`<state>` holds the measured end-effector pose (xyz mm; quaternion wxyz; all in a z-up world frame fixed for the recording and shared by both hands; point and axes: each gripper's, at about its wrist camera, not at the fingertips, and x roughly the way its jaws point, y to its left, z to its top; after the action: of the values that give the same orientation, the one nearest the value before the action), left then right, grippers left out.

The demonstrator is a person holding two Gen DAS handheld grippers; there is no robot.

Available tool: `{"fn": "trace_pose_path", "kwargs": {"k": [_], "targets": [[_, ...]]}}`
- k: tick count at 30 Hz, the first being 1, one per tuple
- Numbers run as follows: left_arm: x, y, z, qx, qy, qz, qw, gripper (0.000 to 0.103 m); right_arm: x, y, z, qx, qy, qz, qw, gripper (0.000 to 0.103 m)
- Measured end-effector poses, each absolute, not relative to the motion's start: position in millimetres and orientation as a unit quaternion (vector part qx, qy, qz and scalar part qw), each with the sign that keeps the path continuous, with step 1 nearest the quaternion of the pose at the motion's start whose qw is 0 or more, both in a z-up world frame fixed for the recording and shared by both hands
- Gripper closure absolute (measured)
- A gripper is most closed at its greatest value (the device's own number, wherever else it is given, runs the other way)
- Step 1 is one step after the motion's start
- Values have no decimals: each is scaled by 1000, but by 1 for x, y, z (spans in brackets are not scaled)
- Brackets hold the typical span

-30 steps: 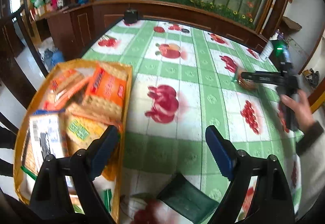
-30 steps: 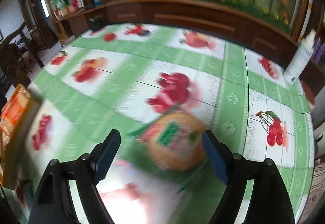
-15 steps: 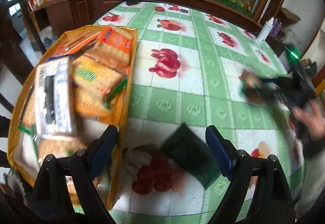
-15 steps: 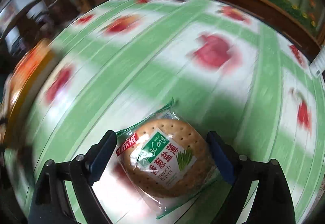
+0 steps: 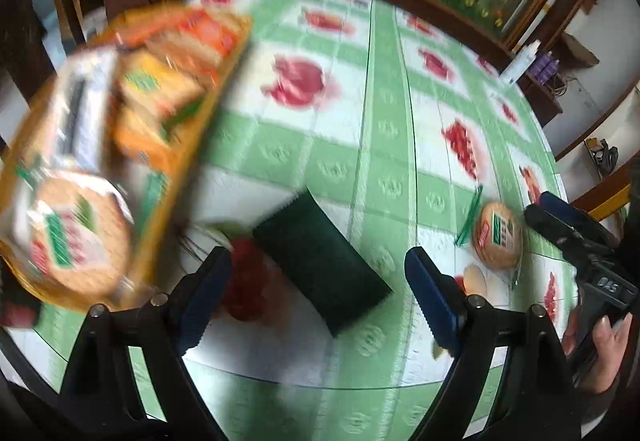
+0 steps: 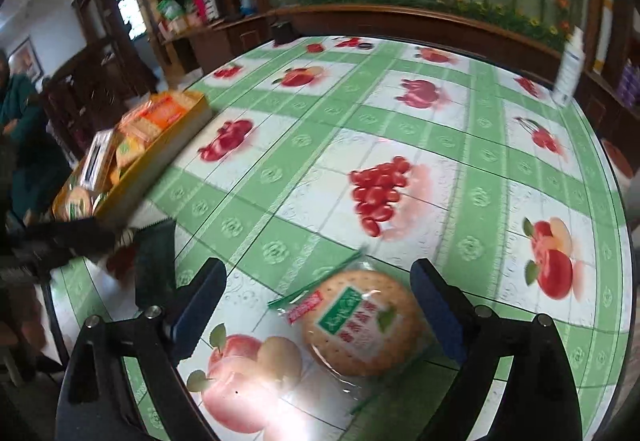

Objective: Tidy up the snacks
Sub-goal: 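Grasp the dark green pack with the left gripper while the right grasps a round biscuit pack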

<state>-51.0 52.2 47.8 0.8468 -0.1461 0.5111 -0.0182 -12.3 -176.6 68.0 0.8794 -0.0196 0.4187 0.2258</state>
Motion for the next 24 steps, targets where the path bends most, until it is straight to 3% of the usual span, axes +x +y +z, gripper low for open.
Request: {"fn": "trace_pose_path", "kwargs": {"k": [4,5,11,13,15,24], "targets": [[-34,45,28,-150,549,15,822,14,-15,-193,63,11,414,231,880,9],[-30,43,22,-155,559,17,814,10,-16,-196,63,15,413,230,881,9],[-20,13,8,-75,551,-2,831,9,-18,-215,61,50,403,241,881,9],[-21,11,5,-46,551,-19,833,16,-17,-219,58,57,402,241,881,9],[-23,13,6,-25,544,-23,839,49,-15,-223,55,61,405,239,881,9],[-27,16,8,13,533,-83,842,52,-6,-215,49,12,421,224,879,9]]}}
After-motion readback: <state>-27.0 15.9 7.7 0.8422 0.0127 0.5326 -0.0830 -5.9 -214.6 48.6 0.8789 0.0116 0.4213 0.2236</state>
